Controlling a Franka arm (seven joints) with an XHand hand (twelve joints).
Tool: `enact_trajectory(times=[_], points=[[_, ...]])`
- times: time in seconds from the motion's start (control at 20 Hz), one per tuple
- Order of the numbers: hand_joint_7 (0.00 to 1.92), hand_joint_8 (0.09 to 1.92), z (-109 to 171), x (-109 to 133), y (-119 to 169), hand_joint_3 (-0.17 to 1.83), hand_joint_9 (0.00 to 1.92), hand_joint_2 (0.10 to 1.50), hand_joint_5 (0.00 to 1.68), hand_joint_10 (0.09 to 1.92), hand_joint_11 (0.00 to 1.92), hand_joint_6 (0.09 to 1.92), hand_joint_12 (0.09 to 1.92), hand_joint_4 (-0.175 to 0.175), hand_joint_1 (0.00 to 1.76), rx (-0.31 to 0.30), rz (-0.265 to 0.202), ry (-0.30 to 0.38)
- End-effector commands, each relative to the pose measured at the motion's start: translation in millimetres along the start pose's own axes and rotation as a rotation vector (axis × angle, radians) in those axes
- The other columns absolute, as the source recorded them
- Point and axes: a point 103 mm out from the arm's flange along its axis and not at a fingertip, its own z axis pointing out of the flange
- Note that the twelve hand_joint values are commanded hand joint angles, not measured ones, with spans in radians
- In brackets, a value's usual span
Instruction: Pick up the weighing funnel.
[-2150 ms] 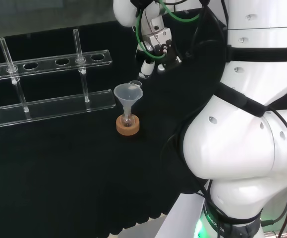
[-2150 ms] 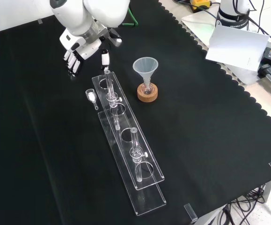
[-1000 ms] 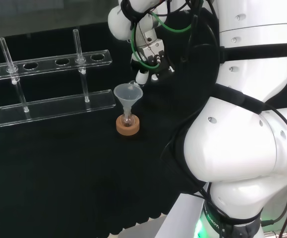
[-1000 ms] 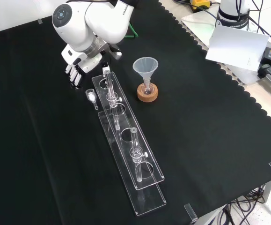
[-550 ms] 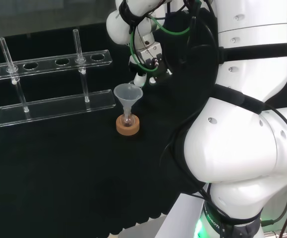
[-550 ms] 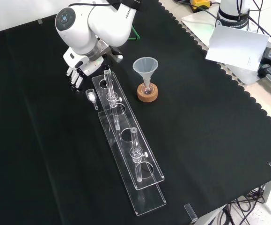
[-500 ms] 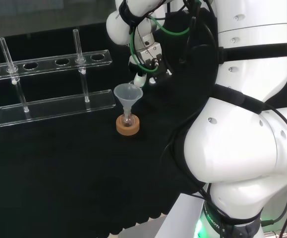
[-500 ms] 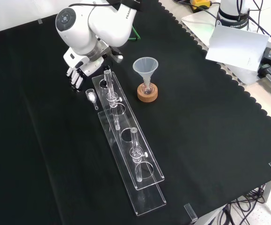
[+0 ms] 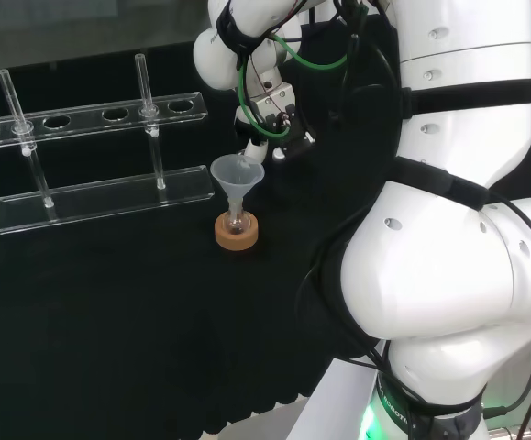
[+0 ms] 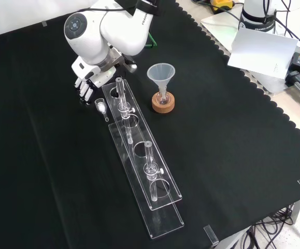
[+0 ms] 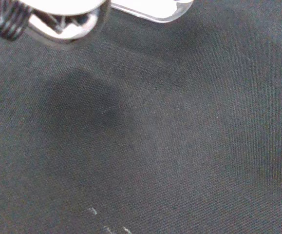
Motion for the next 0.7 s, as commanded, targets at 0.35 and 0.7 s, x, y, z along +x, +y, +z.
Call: enact_trajectory(times=[0.35, 0.7], points=[[0.5, 0.67, 7.0, 1.8, 6.2, 0.62, 0.7, 0.56, 0.67, 0.53, 0.45, 0.69, 1.28, 0.001, 0.94, -0.012, -0.001, -0.006], [0.53, 0.68, 12.3, -3.1, 6.8, 0.62, 0.73, 0.56, 0.77, 0.53, 0.5, 0.75, 1.27, 0.019, 0.96, -0.031, -0.005, -0.001]])
